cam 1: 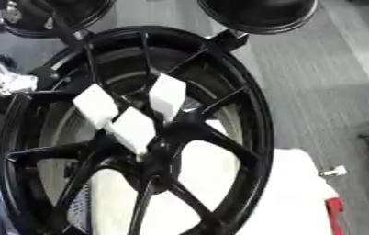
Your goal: Pull the pin out of the wheel hub.
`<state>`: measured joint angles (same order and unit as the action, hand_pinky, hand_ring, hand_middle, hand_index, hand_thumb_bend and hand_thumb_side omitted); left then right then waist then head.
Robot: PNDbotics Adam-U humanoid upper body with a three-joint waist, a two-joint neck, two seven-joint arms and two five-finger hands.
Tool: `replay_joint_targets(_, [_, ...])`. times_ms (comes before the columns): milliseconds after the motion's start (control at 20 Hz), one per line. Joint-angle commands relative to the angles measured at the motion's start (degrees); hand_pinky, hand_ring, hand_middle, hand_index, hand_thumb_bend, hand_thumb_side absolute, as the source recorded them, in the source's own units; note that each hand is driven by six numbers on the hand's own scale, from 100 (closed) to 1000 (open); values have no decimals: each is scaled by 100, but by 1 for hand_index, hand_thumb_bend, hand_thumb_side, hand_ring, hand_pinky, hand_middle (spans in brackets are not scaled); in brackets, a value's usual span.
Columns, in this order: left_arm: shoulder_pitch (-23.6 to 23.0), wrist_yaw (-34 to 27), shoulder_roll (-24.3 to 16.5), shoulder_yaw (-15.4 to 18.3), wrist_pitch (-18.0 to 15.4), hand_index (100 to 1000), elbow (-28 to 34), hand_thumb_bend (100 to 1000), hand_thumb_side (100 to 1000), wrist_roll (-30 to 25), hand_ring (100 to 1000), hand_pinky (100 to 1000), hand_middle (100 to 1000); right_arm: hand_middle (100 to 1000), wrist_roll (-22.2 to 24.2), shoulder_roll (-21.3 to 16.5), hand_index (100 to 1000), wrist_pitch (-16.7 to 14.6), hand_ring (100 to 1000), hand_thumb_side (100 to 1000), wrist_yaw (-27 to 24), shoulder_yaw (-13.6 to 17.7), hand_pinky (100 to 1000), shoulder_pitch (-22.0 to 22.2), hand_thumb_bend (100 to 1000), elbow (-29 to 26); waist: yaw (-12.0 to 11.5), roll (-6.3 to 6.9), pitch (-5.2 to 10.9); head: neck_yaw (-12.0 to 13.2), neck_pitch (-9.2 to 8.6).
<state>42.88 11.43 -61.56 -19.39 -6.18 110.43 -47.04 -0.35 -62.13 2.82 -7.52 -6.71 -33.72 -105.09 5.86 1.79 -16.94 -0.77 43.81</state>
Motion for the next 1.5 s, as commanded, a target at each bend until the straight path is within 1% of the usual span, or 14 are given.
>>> replay_joint_targets(50, [42,-179,-277,-22,42,885,226,186,653,-160,831,861,765,621,-33,-118,783,-4,682,422,-30,109,817,-46,100,-60,-5,-1,130,-39,-39])
replay_joint_targets(150, [42,-183,-314,-63,114,905,341,209,650,-221,842,868,790,620,-32,-96,783,-5,681,430,-31,105,816,-45,100,-49,-4,6,132,-56,-65])
replay_joint_targets(250, [32,-126,-336,-111,262,922,382,230,608,-189,856,880,806,620,-34,-70,783,-9,680,432,-35,108,816,-43,100,-47,3,11,133,-56,-87])
replay_joint_targets(400, [14,39,-348,-225,521,919,371,298,554,-69,874,904,817,618,-52,-42,782,-34,678,424,-48,128,816,-41,100,-83,18,11,137,-57,-114])
replay_joint_targets(550, [22,213,-322,-353,704,924,359,306,534,-14,877,908,818,618,-67,-36,783,-53,679,428,-42,140,817,-14,100,-123,27,9,136,-48,-141])
replay_joint_targets(700, [73,324,-262,-465,804,923,315,319,526,3,879,908,821,618,-74,-30,783,-48,678,432,-28,141,817,15,100,-130,28,11,130,-49,-157])
replay_joint_targets(1000, [209,430,-105,-634,830,921,161,331,504,-56,882,908,826,616,-92,28,781,-66,676,450,-13,167,815,73,100,-196,43,27,104,-46,-197])
replay_joint_targets(1500, [477,386,190,-855,606,911,-313,312,465,-290,882,903,840,613,-180,212,781,-62,669,480,-65,313,809,260,100,-266,72,105,43,-30,-222])
